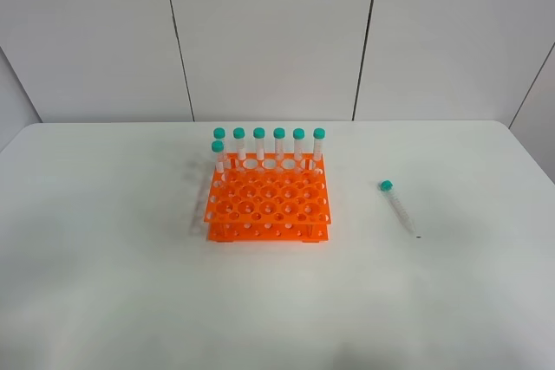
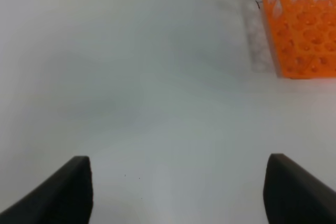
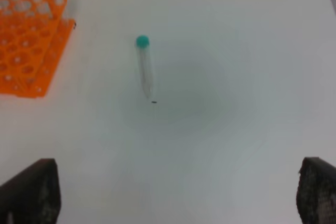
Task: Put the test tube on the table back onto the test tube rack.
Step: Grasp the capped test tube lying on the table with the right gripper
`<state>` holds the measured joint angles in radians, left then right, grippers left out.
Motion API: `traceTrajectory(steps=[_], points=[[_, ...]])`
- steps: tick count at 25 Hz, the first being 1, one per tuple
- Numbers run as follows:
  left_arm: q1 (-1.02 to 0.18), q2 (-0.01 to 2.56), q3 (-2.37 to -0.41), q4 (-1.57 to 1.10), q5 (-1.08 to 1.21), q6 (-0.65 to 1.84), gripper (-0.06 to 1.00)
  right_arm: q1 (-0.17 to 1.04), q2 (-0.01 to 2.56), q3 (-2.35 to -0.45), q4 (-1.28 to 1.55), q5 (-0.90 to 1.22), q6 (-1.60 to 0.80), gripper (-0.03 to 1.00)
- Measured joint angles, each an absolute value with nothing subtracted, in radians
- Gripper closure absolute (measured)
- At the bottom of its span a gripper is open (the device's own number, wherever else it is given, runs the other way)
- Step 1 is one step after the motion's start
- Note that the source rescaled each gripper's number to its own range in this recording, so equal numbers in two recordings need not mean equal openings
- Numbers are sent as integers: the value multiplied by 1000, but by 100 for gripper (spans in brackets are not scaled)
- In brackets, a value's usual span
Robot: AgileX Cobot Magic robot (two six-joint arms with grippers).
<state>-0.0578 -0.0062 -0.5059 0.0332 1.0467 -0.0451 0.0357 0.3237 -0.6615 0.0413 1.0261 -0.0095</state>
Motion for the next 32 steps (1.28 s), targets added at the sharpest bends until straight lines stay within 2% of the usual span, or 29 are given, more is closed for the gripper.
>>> traceTrajectory(steps=[11, 18, 24, 32], points=[[-58, -6, -506, 33, 1047, -45, 6, 36, 1108, -976, 43, 1030, -9, -3], [-58, -6, -506, 33, 1047, -45, 6, 36, 1521, -1184, 43, 1034, -56, -3], [-58, -6, -506, 33, 1047, -45, 6, 55, 1735, -1330, 51, 1007, -78, -3], [-58, -6, -506, 33, 1047, -45, 6, 80, 1821, -1338, 56, 941, -115, -3]])
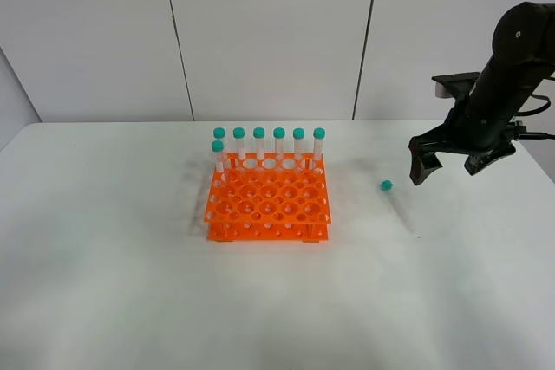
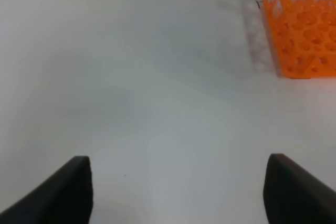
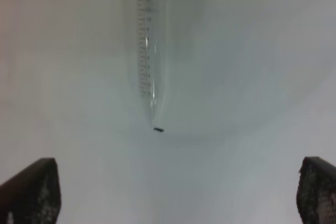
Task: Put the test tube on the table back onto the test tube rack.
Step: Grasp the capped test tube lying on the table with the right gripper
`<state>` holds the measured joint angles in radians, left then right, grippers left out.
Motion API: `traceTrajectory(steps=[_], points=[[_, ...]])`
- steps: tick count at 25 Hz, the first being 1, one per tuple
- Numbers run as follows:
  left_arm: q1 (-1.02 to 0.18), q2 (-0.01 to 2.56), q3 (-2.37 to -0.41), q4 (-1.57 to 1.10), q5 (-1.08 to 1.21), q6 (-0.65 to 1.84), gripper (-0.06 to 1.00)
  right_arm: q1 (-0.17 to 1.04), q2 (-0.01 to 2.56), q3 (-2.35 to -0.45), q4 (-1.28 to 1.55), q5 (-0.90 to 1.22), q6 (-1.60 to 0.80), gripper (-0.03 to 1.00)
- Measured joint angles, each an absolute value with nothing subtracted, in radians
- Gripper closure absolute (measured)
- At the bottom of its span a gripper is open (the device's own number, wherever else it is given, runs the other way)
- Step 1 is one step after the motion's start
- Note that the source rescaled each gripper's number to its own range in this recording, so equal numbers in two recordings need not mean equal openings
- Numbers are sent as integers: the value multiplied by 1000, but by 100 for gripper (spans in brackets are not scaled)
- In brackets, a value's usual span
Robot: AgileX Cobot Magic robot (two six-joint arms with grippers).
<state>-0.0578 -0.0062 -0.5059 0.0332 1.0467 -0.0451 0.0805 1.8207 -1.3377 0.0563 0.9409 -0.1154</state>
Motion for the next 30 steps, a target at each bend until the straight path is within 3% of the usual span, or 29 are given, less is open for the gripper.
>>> traceTrajectory(steps=[17, 30], points=[[-58, -6, -506, 33, 1047, -45, 6, 94, 1827, -1194, 69, 790, -111, -3], [-58, -6, -506, 33, 1047, -45, 6, 94, 1971, -1315, 91, 792, -61, -3]])
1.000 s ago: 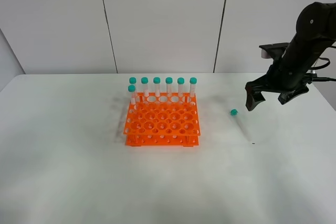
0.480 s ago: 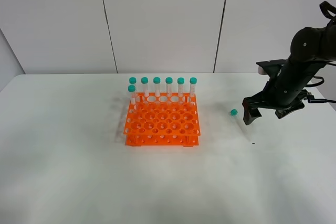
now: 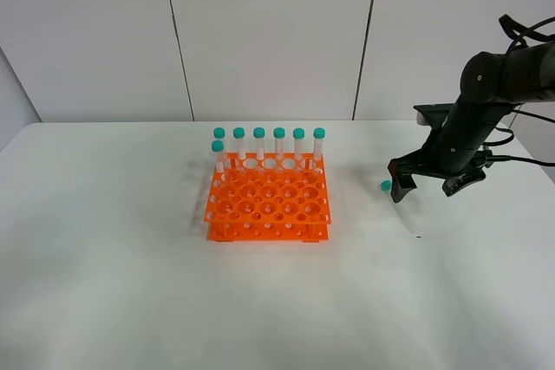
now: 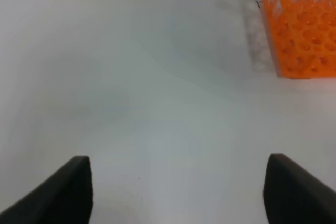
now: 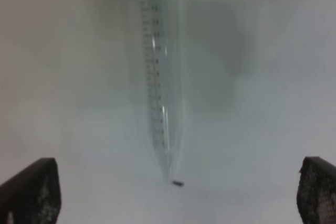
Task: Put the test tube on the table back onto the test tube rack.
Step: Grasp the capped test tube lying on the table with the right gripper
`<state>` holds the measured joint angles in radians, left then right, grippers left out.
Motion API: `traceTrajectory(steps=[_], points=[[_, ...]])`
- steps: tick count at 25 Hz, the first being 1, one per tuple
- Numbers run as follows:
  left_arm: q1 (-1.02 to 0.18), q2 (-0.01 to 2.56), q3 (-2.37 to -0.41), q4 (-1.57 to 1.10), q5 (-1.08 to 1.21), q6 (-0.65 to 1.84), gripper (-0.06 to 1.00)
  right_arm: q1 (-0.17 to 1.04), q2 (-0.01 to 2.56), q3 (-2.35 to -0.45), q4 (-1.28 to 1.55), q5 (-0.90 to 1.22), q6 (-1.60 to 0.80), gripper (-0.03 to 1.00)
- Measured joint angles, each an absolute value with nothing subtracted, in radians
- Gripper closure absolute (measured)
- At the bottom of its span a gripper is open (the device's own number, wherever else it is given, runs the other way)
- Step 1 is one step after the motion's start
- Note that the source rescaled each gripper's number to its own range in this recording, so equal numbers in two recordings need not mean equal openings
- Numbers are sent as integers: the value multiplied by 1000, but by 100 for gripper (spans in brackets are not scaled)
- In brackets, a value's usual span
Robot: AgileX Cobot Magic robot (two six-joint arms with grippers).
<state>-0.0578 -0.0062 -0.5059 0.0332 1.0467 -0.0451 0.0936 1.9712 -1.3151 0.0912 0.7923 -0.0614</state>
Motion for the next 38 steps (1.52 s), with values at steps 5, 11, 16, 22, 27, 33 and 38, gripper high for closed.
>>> traceTrajectory(steps=[5, 11, 16, 22, 27, 33, 38], points=[[-58, -6, -506, 33, 1047, -45, 6, 97, 2010, -1359, 91, 837, -59, -3], [-58, -6, -506, 33, 1047, -45, 6, 115, 2016, -1360, 82, 815, -49, -3], [-58, -6, -506, 33, 1047, -45, 6, 117, 2057, -1364, 63, 841, -41, -3], [-58, -6, -506, 33, 1047, -45, 6, 117, 2070, -1377, 60, 847, -31, -3], [-58, -6, -506, 33, 1047, -45, 6, 117, 2073, -1420, 46, 867, -21, -3], [-58, -6, -506, 33, 1047, -45, 6, 117, 2119, -1440, 41, 893, -9, -3], [-58, -6, -506, 33, 1047, -45, 6, 117, 2155, -1440, 41, 889, -10, -3]])
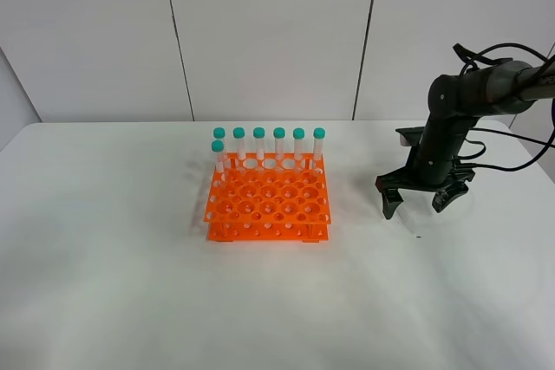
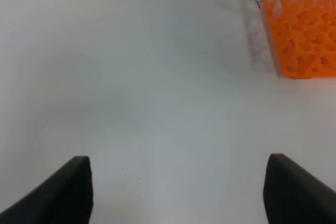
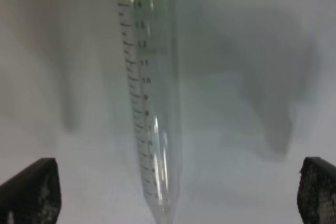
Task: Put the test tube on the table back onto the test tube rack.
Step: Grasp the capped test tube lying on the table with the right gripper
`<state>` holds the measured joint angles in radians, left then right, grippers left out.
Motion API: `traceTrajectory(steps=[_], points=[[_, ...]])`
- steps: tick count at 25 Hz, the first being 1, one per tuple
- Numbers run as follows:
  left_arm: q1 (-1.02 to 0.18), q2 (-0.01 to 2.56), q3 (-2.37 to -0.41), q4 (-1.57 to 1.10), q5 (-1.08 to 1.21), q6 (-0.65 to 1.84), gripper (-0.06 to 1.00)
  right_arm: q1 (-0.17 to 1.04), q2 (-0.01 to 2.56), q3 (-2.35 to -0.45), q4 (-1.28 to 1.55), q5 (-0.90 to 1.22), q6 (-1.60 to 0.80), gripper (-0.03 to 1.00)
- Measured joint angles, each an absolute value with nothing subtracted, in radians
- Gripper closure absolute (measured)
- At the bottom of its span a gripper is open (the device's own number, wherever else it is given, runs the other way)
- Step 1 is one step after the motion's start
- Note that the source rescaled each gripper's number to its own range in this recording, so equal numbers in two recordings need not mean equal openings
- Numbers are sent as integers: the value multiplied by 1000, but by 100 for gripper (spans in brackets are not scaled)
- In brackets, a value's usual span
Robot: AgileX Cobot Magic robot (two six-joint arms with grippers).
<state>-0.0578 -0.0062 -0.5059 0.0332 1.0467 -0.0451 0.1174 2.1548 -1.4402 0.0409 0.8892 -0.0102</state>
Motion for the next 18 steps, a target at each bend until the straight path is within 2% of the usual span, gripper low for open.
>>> traceTrajectory(steps=[11, 18], points=[[-58, -6, -506, 33, 1047, -45, 6, 175, 2155, -1440, 0, 867, 12, -3], [-58, -6, -506, 33, 1047, -45, 6, 122, 2155, -1440, 50, 865, -17, -3]])
